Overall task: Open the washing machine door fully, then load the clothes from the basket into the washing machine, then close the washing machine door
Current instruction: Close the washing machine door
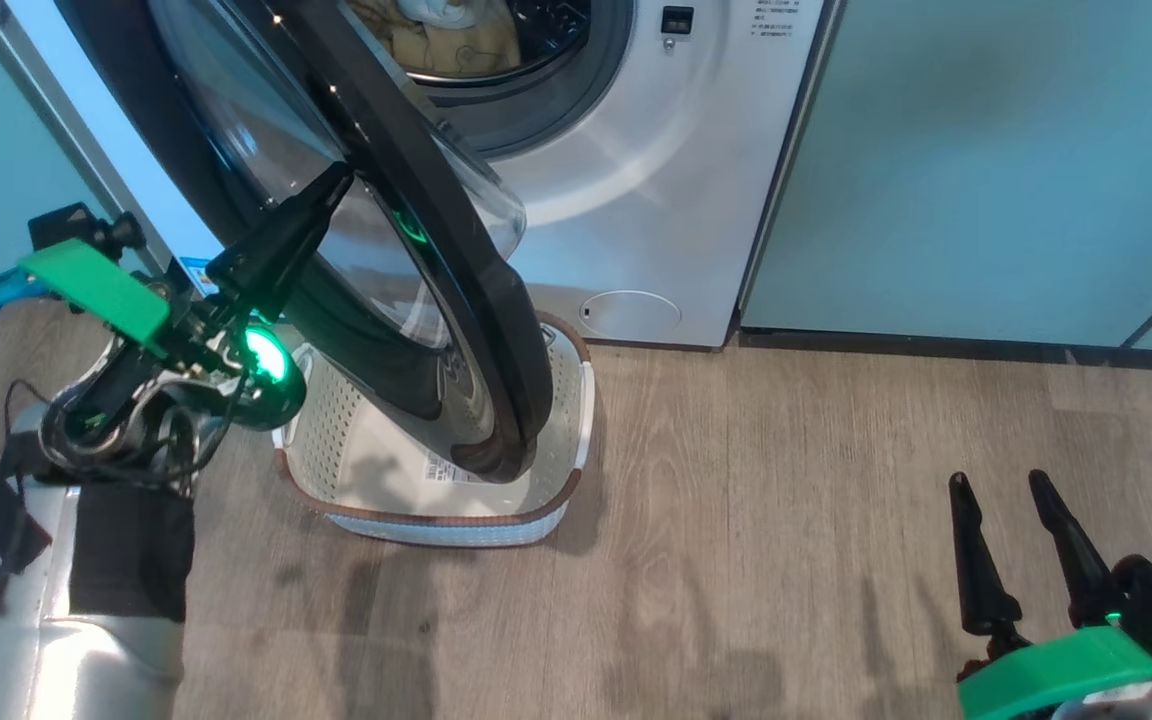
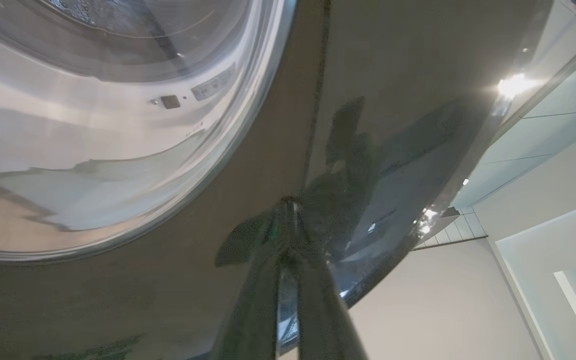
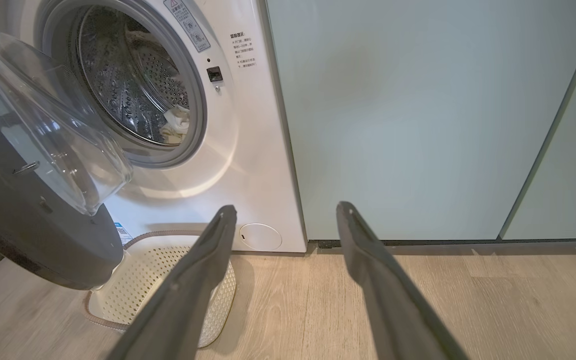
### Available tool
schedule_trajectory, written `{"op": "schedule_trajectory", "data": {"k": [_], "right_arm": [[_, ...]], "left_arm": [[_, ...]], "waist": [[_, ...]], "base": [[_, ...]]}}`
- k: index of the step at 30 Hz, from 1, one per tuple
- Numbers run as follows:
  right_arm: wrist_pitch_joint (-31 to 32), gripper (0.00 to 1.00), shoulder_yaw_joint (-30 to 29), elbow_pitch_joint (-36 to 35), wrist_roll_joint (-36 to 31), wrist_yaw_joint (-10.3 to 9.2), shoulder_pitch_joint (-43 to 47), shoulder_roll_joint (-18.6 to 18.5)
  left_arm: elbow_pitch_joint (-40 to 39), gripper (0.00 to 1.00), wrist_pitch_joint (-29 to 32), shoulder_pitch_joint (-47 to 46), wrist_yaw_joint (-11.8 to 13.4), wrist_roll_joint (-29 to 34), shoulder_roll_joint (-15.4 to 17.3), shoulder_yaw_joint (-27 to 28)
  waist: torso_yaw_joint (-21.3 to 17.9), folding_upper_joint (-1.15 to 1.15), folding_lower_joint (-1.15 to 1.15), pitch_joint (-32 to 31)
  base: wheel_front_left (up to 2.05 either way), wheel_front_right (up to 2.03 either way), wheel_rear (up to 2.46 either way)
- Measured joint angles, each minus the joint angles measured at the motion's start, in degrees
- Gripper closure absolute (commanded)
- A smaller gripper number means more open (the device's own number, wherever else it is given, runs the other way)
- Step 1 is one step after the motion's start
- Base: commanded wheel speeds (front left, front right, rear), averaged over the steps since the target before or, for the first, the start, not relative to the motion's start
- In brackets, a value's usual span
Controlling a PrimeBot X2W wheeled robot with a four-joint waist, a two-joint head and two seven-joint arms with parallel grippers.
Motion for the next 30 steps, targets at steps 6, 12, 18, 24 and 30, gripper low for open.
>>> {"op": "schedule_trajectory", "data": {"k": [6, 12, 18, 24, 30], "right_arm": [[-0.12, 0.00, -0.82, -0.01, 0.00, 0.00, 0.04, 0.00], [-0.16, 0.00, -1.67, -0.01, 0.00, 0.00, 0.15, 0.01], [-0.51, 0.00, -3.08, -0.02, 0.00, 0.00, 0.34, 0.02], [-0.68, 0.00, -3.64, -0.02, -0.01, 0.00, 0.59, 0.08], [-0.68, 0.00, -3.99, -0.09, -0.01, 0.00, 0.66, 0.09]], "left_arm": [[-0.41, 1.00, 0.26, 0.02, 0.00, 0.63, -0.68, 2.11], [-3.30, 1.00, 0.36, 0.62, 0.00, 2.48, -1.67, 5.02], [-6.65, 1.00, -3.91, 4.05, -0.01, 6.78, -2.41, 8.80], [-9.47, 0.00, -11.16, 7.43, -0.01, 13.21, -3.35, 10.26], [-12.66, 0.00, -19.74, 10.54, -0.01, 18.67, -4.01, 10.12]], "waist": [[0.13, 0.00, 0.00, 0.13], [0.76, 0.00, 0.00, 0.05], [1.40, 0.00, 0.00, -0.57], [2.02, 0.00, 0.00, -1.19], [2.30, 0.00, 0.00, -1.47]], "base": [[0.00, 0.00, 0.00], [0.00, 0.00, 0.00], [0.00, 0.00, 0.00], [0.00, 0.00, 0.00], [0.00, 0.00, 0.00]]}}
